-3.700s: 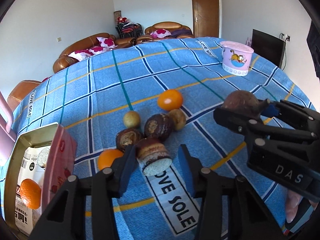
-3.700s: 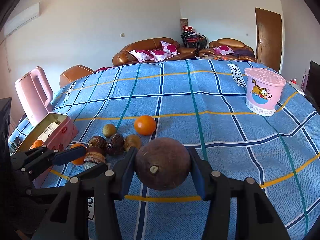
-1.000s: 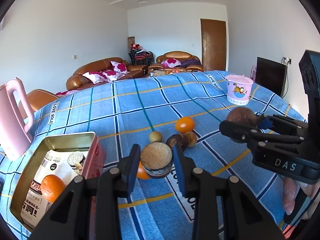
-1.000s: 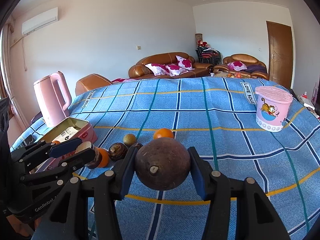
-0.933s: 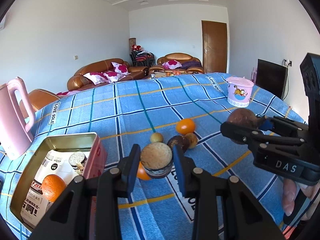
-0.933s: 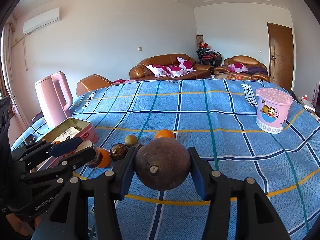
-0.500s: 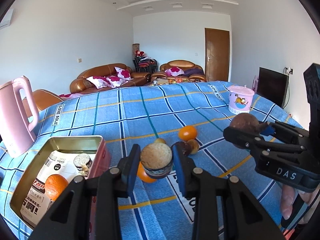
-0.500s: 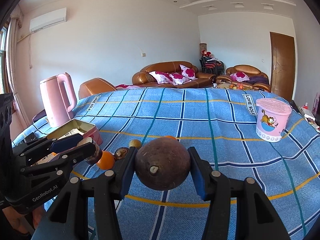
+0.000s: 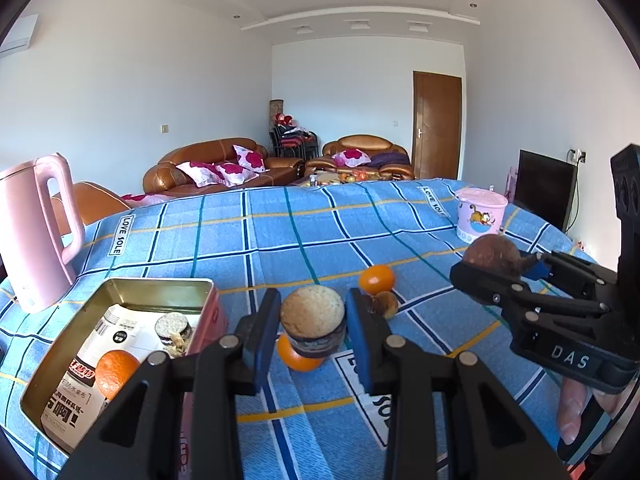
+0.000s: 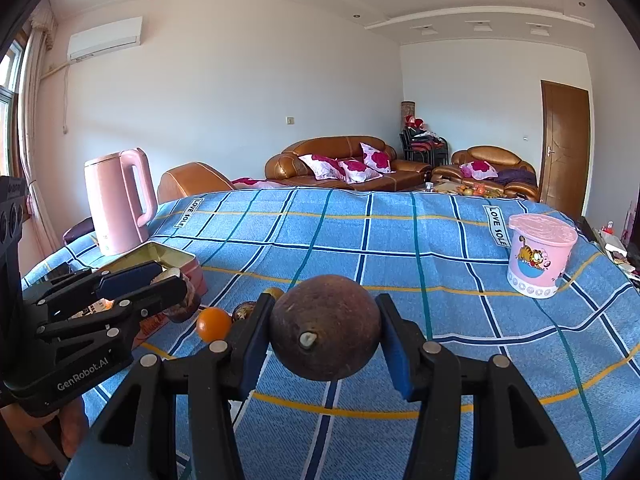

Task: Organize fruits
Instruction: 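Carry the cake roll into the pink tin with the left tool while the right tool drops the mangosteen in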

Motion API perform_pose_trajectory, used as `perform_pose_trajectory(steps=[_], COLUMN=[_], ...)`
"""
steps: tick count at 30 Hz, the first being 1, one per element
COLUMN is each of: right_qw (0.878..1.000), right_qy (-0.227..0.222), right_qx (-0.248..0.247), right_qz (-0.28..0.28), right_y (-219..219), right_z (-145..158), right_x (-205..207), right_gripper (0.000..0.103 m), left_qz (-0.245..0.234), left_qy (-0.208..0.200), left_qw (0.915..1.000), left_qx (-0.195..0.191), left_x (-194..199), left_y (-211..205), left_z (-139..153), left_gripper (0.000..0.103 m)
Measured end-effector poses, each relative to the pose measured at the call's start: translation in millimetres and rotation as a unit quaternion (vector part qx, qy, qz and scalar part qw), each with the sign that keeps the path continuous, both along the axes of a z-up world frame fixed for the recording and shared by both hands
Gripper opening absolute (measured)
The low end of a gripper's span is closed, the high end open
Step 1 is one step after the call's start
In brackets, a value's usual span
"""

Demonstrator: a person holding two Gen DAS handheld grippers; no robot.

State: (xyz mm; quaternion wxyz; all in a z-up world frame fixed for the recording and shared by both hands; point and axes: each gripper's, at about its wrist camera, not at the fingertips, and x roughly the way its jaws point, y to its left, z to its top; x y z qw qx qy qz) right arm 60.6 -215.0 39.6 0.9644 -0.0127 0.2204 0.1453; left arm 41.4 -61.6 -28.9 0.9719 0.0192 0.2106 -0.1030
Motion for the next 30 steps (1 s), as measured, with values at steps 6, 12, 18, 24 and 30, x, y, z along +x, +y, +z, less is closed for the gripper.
perform_pose_trajectory(steps=[6, 12, 18, 24, 30], right_qw=[1.000, 1.000, 0.999, 0.999, 0.999], right_qy=[-0.016, -0.024, -0.036, -0.046, -0.042], right_qx=[-0.005, -0.006, -0.003, -0.002, -0.009], right_qz=[0.001, 0.002, 0.002, 0.002, 0.015], right_y=[1.9, 2.2, 0.4, -0.5, 8.2], right_z=[1.8, 3.6, 4.4, 6.1, 5.4], right_x=[-6.7, -9.8, -12.2, -16.5, -16.2], right_gripper=[0.053, 0.053, 0.053, 0.053, 0.053], left_qz=[0.002, 0.006, 0.012, 0.015, 0.024], left_qy=[-0.008, -0.015, -0.029, -0.040, -0.038], left_qw=[1.0000, 0.9998, 0.9995, 0.9991, 0.9989], left_qx=[-0.003, -0.007, -0.007, -0.005, -0.010], left_x=[-2.0, -4.7, -9.8, -14.0, -14.2], left_y=[1.0, 3.0, 4.1, 4.5, 14.1], left_z=[1.2, 2.3, 4.4, 6.1, 7.5], left_gripper=[0.035, 0.035, 0.035, 0.035, 0.035])
